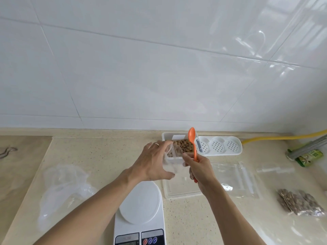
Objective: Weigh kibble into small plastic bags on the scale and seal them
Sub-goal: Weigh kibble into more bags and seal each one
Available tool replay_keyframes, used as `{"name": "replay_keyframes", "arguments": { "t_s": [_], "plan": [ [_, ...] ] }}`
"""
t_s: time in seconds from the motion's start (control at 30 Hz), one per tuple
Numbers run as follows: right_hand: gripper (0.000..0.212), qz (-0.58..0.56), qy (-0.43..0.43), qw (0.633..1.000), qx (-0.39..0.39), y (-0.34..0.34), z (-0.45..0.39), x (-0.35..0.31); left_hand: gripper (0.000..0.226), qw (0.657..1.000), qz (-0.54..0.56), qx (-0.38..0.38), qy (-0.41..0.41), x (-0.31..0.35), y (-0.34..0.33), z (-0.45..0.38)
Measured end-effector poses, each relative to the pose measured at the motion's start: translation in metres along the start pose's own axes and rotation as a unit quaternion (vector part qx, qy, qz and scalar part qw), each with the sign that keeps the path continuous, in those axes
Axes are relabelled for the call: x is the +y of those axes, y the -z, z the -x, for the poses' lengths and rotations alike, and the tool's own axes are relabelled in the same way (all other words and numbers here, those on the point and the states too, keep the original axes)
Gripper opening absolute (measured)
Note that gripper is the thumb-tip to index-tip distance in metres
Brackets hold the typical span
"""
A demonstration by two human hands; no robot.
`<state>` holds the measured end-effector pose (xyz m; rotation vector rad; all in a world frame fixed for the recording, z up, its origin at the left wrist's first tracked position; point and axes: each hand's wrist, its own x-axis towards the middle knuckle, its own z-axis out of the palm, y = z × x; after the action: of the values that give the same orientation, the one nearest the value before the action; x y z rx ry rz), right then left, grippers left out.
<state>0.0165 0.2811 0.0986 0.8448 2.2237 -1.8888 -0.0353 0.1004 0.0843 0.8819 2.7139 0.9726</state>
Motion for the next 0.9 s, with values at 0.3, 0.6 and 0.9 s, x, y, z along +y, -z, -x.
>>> {"name": "replay_keyframes", "arguments": {
  "t_s": [0.3,0.6,0.9],
  "plan": [
    [0.022,0.271,0.061,0.958,0.07,0.025,-0.042,0.003,0.094,0.998,-0.018,0.019,0.049,-0.03,-0.008,-0.016],
    [0.014,0.148,0.16,0.945,0.243,0.034,-0.063,0.003,0.1,0.993,-0.032,0.02,0.112,-0.053,-0.026,-0.032],
    [0.014,0.064,0.043,0.994,0.073,0.01,-0.074,0.023,0.097,0.991,-0.068,0.028,0.113,-0.06,-0.032,-0.035]
  ]
}}
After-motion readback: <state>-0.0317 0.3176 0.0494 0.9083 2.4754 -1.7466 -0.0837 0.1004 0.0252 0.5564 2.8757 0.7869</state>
